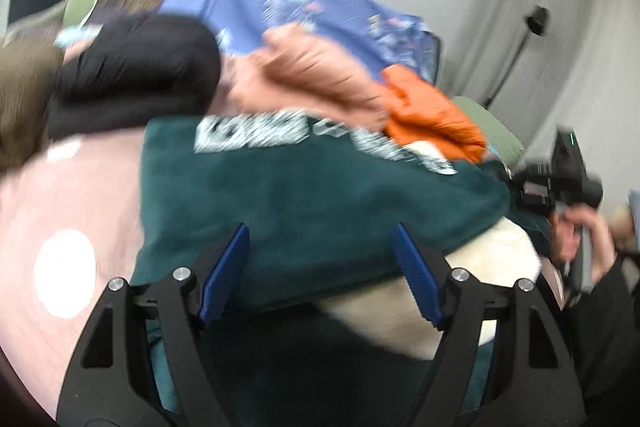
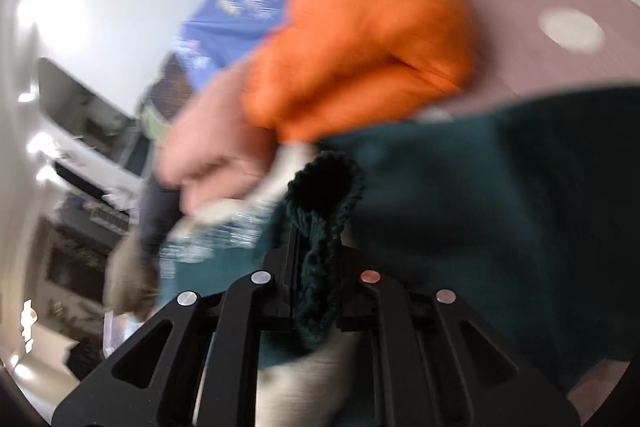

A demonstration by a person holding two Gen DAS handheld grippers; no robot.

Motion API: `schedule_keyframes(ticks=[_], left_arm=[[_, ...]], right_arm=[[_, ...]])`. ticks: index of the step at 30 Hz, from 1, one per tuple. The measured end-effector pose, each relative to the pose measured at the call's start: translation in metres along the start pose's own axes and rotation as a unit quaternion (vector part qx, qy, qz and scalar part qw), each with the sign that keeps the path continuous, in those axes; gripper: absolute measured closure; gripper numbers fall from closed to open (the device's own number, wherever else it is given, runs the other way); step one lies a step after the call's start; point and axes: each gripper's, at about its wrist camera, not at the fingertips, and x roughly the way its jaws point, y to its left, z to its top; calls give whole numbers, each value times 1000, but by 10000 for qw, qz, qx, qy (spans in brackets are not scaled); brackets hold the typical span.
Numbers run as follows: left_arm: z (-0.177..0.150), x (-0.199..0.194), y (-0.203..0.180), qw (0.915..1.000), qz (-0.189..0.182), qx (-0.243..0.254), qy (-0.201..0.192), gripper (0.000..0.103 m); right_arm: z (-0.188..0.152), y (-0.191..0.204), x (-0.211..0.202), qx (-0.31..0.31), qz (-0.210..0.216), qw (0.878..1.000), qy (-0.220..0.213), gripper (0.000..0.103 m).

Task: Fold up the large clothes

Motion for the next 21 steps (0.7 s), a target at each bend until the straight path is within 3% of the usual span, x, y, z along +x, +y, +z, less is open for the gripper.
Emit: schedule_keyframes(ticks=[4, 13, 18, 21], left_arm=[[-7, 15, 11, 9995, -46, -169, 276, 27], [7, 4, -12, 9997, -137, 193, 37, 27], [8, 5, -18, 9995, -123, 303, 9, 24], [3, 17, -17, 9993, -78, 307, 186, 23]], right_arm=[[-20, -27, 8, 273, 0, 9996, -14, 92], [-10, -7, -43, -91, 16, 9973, -729, 95], [-1, -24, -59, -42, -364, 9948, -948, 95], [-9, -39, -41, -155, -849, 9935, -746, 95]])
